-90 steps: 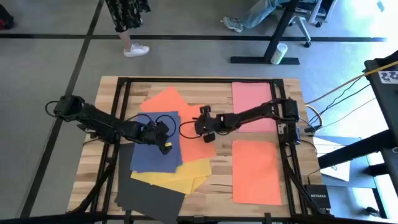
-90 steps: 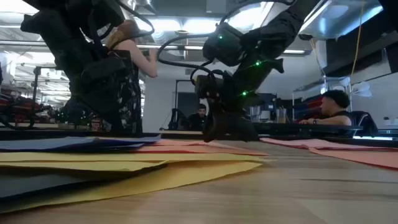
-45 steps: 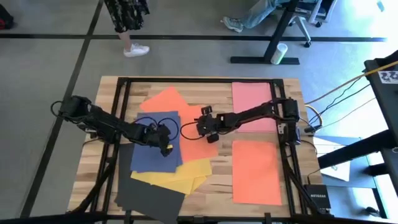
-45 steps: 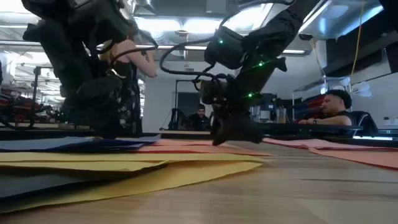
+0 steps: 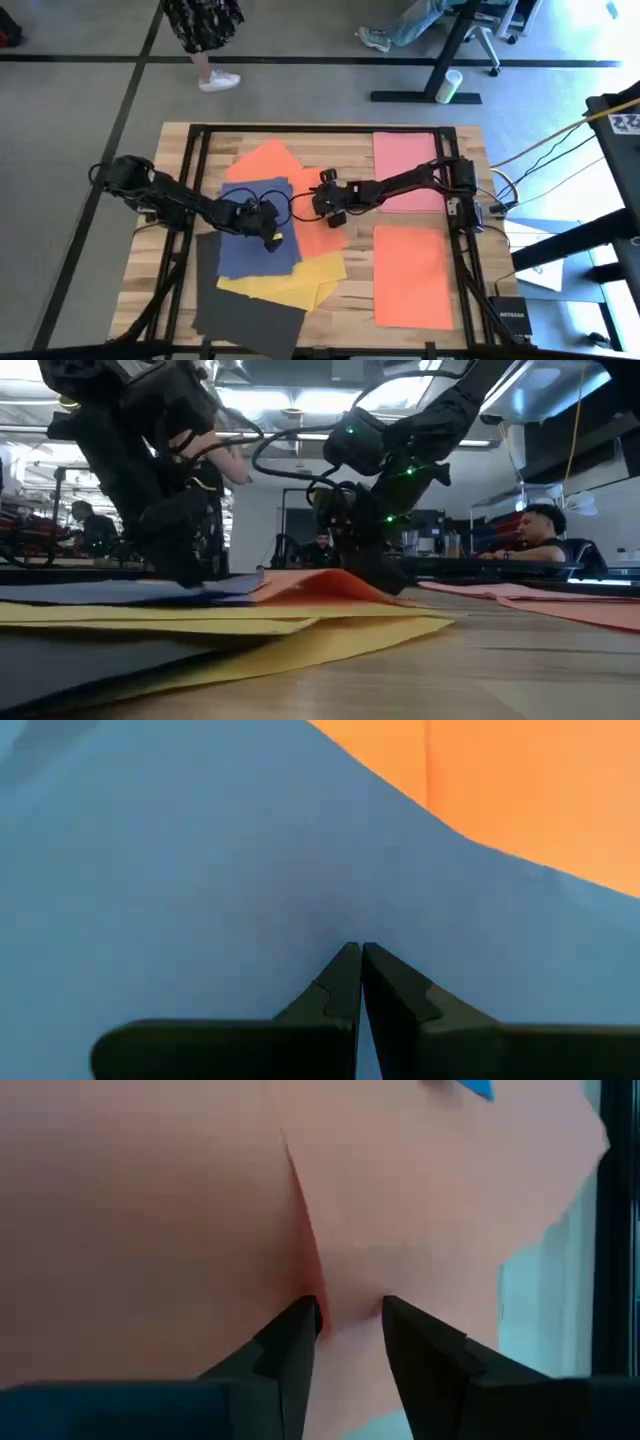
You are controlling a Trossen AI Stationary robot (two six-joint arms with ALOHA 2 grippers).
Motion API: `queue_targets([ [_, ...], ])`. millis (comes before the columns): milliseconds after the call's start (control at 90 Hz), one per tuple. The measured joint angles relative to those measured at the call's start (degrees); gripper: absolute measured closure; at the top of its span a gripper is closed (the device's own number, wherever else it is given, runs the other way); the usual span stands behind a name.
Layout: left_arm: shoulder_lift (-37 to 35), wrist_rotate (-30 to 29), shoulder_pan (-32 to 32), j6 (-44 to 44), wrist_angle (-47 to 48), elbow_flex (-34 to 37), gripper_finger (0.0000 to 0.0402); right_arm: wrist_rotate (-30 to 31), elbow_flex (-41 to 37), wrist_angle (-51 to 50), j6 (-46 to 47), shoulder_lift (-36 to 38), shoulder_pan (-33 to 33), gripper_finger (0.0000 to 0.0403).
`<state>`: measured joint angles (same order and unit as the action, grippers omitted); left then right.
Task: Organize paper
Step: Stack the orange paper on top of the orange paper
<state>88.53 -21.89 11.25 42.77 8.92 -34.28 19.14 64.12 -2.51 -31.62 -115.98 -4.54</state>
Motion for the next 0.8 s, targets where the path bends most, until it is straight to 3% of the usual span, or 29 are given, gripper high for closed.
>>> queue_targets([
  [167,0.0,0.4,0.0,0.0,0.2,0.0,0.0402,4.3,1.4,-1.4,0.3,-0.2,0.1,0.029],
  [422,0.1,0.6,0.1,-0.1,0.5,0.1,0.0402,5.7,4.5,-4.0,0.3,-0.3,0.8,0.0294],
  [511,0.1,0.6,0.1,-0.1,0.5,0.1,0.0402,6.0,4.6,-4.0,-0.1,-0.3,1.4,0.0317],
  [656,0.1,0.6,0.4,-0.1,0.5,0.1,0.0402,7.0,4.6,-4.2,-0.7,-0.3,2.6,0.0389],
  [800,0.0,0.8,1.5,-0.1,1.1,0.1,0.0402,9.7,4.7,-4.6,-1.7,-0.3,3.5,0.0399],
])
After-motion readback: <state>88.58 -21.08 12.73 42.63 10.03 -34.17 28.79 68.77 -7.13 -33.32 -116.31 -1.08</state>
